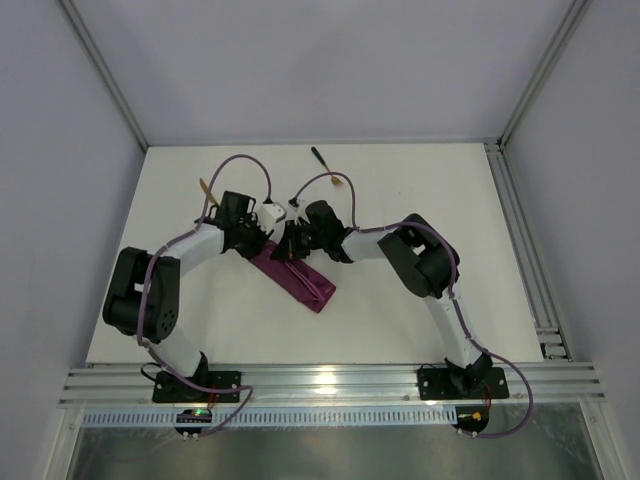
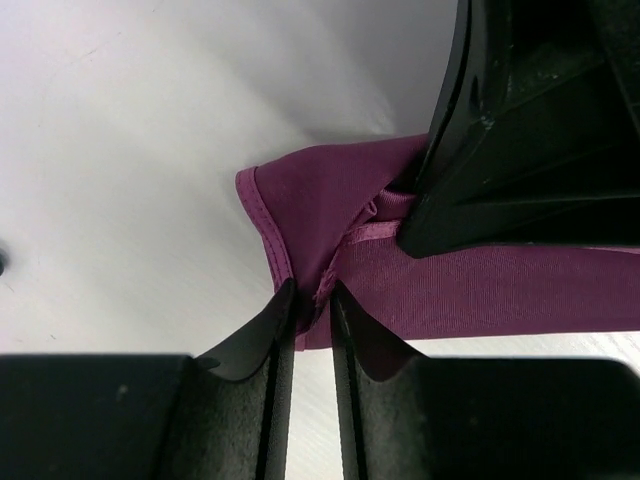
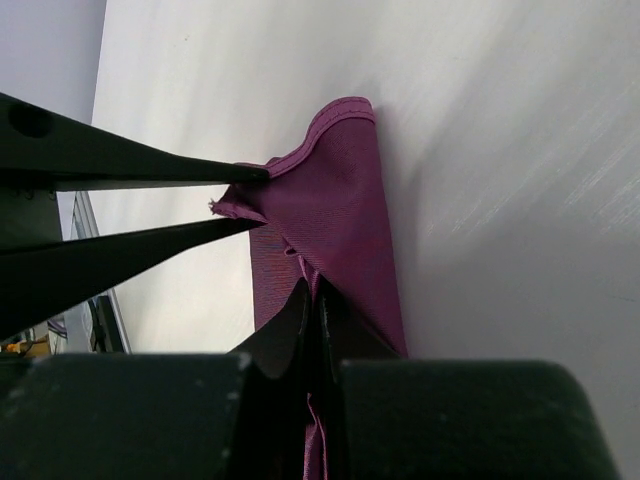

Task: Fold the napkin into a case and place the utensils inside
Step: Grasp the top corner of the smaller rectangle folded napkin from the folded napkin.

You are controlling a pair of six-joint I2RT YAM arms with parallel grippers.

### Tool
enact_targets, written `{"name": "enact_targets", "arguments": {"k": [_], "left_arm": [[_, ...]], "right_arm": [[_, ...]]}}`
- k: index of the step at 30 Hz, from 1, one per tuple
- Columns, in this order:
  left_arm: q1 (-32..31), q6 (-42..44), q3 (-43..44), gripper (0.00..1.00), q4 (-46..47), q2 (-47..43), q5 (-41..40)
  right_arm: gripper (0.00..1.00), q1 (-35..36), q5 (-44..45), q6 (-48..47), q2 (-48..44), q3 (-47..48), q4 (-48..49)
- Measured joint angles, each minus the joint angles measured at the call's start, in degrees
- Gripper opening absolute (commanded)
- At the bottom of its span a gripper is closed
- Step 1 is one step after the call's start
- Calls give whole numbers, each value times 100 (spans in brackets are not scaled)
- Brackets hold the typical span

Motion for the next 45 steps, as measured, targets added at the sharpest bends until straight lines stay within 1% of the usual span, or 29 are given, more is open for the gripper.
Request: {"name": "enact_targets", "arguments": {"k": [3, 5, 12, 14, 18, 22, 26, 29, 33, 35, 40, 43, 45], "left_arm": [[-98, -2, 9, 22, 57, 59, -120], [-157, -17, 59, 19, 63, 57, -120], [-162, -197, 238, 13, 20, -197, 398], [-125, -282, 297, 13, 26, -267, 476], [-63, -337, 391, 17, 122, -190, 428], [-68, -260, 481, 20, 195, 229, 334], [-111, -118, 479, 22, 179, 433, 289], [-149, 15, 476, 30, 195, 435, 275], [-153, 162, 420, 37, 203, 435, 286], [-153, 267, 404, 39, 177, 435, 326], [-153, 507, 358, 40, 94, 363, 431], [-153, 595, 337, 40, 57, 337, 450], [-153, 612, 315, 39, 55, 339, 428]], "right_arm": [[4, 2, 2, 24, 2, 26, -48], [4, 13, 0, 26, 9, 55, -94], [4, 13, 0, 66, 39, 129, -170], [4, 13, -2, 85, 44, 129, -170], [4, 13, 0, 120, 44, 129, -170], [4, 13, 0, 142, 44, 129, -170], [4, 13, 0, 153, 46, 129, -168], [4, 13, 0, 157, 46, 129, -168], [4, 13, 0, 157, 46, 129, -170], [3, 13, 0, 157, 46, 129, -170], [4, 13, -2, 157, 46, 129, -177], [4, 13, -2, 157, 46, 136, -190], [4, 13, 0, 157, 46, 151, -219]]}}
